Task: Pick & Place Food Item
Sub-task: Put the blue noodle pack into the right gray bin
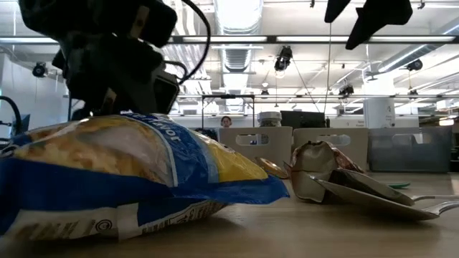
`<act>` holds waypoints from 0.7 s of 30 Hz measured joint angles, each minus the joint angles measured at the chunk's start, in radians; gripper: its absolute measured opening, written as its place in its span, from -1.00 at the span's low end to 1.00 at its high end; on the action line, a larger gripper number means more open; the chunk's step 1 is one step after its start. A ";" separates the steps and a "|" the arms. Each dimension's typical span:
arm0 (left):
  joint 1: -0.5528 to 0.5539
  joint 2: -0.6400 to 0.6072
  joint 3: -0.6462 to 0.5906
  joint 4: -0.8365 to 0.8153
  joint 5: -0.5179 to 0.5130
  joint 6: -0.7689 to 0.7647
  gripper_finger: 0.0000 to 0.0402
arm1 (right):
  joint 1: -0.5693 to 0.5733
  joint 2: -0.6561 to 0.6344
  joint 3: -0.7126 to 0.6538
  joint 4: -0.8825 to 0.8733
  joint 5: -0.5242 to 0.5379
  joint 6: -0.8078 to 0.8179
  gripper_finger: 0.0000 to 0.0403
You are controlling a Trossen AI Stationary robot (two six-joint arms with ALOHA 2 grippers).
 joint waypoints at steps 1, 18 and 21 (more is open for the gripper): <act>0.000 0.009 0.004 -0.001 0.000 0.000 -0.02 | 0.000 0.000 0.001 0.001 0.000 0.000 0.66; 0.006 0.020 0.011 -0.013 -0.004 0.067 -0.92 | 0.008 0.000 0.001 0.004 -0.002 0.003 0.66; 0.006 0.016 0.011 -0.014 -0.004 0.077 -0.98 | 0.010 0.000 0.001 0.004 -0.002 0.005 0.66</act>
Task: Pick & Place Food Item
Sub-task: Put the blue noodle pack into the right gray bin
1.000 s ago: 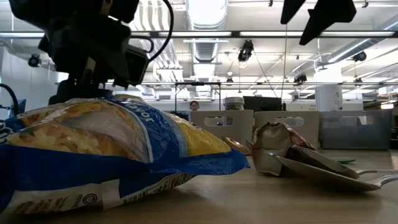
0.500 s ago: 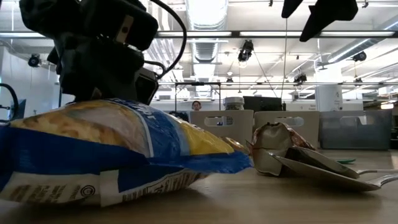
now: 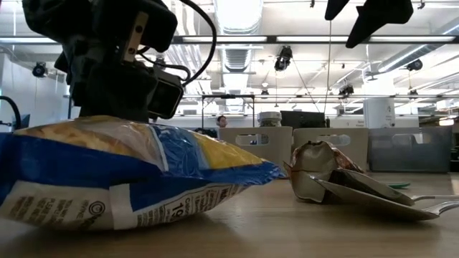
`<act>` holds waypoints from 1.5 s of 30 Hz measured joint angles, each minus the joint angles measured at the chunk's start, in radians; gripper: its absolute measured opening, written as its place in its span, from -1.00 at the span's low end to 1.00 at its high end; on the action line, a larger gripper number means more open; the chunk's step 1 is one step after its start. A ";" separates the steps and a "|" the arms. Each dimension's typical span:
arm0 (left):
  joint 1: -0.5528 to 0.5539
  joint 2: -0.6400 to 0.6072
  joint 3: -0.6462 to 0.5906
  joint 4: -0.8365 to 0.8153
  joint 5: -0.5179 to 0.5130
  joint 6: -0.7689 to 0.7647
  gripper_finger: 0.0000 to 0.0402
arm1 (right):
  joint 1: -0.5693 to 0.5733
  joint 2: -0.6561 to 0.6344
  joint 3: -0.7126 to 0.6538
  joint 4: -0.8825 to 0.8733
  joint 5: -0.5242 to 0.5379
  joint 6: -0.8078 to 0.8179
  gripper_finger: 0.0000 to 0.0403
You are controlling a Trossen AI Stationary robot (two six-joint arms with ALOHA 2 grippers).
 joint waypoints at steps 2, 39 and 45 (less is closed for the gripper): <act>0.000 -0.004 0.000 0.000 0.000 0.004 -0.99 | 0.002 0.000 0.000 0.001 0.000 0.016 0.66; 0.168 -0.676 0.000 0.005 -0.159 0.202 -1.00 | 0.069 0.015 -0.114 0.644 0.167 -0.184 0.66; 0.175 -0.679 0.001 0.004 -0.154 0.202 -1.00 | 0.027 0.015 -0.113 0.755 0.150 -0.317 0.66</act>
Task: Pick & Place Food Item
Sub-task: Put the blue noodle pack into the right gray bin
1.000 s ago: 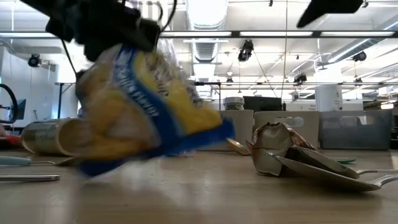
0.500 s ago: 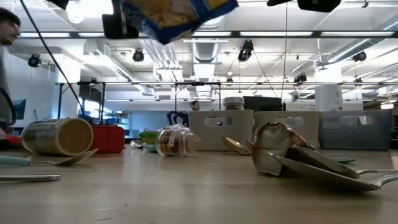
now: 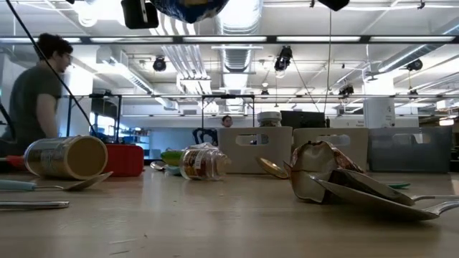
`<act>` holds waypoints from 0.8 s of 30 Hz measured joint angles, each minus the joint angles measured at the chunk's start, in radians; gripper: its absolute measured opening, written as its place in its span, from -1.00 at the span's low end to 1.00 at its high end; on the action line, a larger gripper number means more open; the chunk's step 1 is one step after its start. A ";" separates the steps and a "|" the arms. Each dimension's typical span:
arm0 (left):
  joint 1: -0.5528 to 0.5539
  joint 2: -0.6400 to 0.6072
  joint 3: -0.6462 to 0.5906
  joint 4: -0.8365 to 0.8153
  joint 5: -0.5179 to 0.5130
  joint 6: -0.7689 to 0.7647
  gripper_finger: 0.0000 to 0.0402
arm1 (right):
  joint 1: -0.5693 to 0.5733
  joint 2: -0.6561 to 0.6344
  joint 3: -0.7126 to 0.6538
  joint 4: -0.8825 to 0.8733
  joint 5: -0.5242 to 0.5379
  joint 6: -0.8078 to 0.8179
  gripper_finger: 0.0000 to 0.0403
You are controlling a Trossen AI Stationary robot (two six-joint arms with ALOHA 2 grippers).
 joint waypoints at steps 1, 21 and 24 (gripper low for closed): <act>0.000 0.001 0.000 0.000 0.000 0.000 -1.00 | -0.009 0.000 0.000 0.001 -0.008 -0.009 0.66; 0.000 0.005 0.000 0.034 0.004 -0.011 -1.00 | -0.104 0.000 -0.033 0.092 -0.240 -0.086 0.66; 0.000 0.005 0.000 0.034 0.004 -0.011 -1.00 | -0.114 0.013 -0.041 0.110 -0.238 -0.086 0.66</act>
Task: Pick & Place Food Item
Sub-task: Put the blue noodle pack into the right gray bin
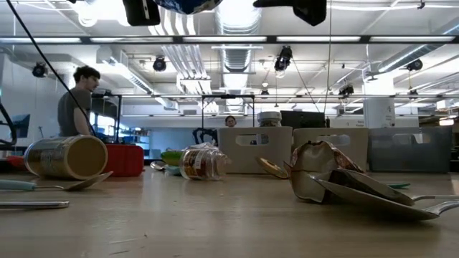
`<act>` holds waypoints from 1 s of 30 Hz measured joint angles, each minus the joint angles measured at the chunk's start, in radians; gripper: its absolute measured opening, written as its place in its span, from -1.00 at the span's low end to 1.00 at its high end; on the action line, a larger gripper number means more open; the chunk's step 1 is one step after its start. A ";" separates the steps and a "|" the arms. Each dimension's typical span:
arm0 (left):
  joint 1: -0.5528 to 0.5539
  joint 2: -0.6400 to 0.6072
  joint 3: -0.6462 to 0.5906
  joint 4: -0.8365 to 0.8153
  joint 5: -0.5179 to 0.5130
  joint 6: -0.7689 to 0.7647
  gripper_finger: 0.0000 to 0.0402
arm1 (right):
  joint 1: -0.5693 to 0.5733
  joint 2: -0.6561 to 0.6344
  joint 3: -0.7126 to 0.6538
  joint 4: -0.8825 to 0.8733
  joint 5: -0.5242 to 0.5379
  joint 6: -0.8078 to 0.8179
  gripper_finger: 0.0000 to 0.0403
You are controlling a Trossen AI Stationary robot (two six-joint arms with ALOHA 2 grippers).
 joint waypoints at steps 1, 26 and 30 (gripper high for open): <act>0.000 0.000 0.000 0.000 0.000 0.000 -1.00 | -0.003 0.007 -0.001 -0.001 0.000 0.000 0.66; 0.001 0.000 -0.001 0.005 -0.007 -0.002 -1.00 | -0.029 0.087 0.060 0.099 -0.072 -0.120 -0.17; 0.001 0.000 -0.001 0.004 -0.007 0.000 -1.00 | -0.029 0.087 0.060 0.100 -0.082 -0.127 -0.41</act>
